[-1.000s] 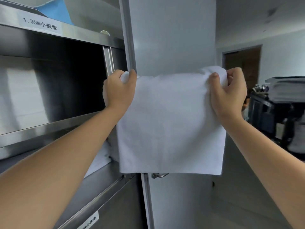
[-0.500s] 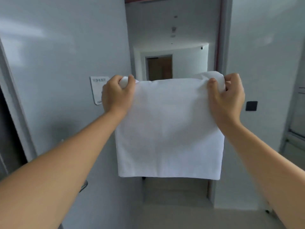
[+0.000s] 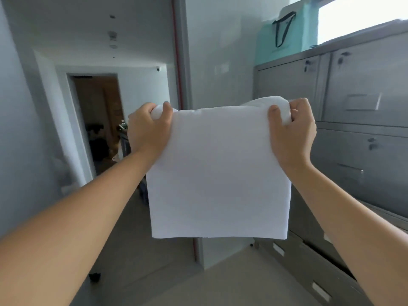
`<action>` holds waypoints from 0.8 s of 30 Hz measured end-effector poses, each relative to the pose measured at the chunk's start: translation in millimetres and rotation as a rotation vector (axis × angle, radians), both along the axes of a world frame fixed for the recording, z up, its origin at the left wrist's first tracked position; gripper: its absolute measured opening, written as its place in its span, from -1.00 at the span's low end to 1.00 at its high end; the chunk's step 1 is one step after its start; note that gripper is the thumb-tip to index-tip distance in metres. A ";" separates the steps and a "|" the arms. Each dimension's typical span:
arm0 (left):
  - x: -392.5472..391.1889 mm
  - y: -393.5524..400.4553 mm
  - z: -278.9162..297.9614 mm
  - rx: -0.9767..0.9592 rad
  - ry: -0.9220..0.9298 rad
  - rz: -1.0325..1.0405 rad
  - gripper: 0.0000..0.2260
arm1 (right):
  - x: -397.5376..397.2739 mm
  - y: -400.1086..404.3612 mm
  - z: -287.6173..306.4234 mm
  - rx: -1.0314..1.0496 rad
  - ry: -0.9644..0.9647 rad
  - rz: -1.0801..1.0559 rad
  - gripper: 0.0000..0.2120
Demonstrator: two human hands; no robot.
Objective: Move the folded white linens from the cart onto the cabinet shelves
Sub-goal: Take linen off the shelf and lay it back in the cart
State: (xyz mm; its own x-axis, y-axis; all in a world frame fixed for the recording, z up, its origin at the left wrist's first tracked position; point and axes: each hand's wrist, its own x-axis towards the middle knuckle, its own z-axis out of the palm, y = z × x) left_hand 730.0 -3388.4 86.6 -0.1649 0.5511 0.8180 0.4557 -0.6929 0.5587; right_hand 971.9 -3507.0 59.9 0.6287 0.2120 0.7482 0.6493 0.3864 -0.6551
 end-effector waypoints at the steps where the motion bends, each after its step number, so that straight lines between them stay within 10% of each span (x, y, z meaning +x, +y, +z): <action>1: 7.6 4.3 1.4 0.000 0.011 -0.012 -0.59 | 3.7 -2.3 0.1 0.009 0.006 -0.024 -0.74; 24: 273.6 -97.1 -58.4 -0.132 0.085 -0.725 -0.61 | 124.5 -231.2 -56.8 -0.077 0.057 -0.797 -0.77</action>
State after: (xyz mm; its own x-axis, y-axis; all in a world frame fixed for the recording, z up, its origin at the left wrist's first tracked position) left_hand 1003.5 -3485.5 28.2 0.3388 0.5919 0.7314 -0.0455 -0.7661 0.6411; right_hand 1096.4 -3738.3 3.1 0.6497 -0.2669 0.7118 0.6755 -0.2269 -0.7016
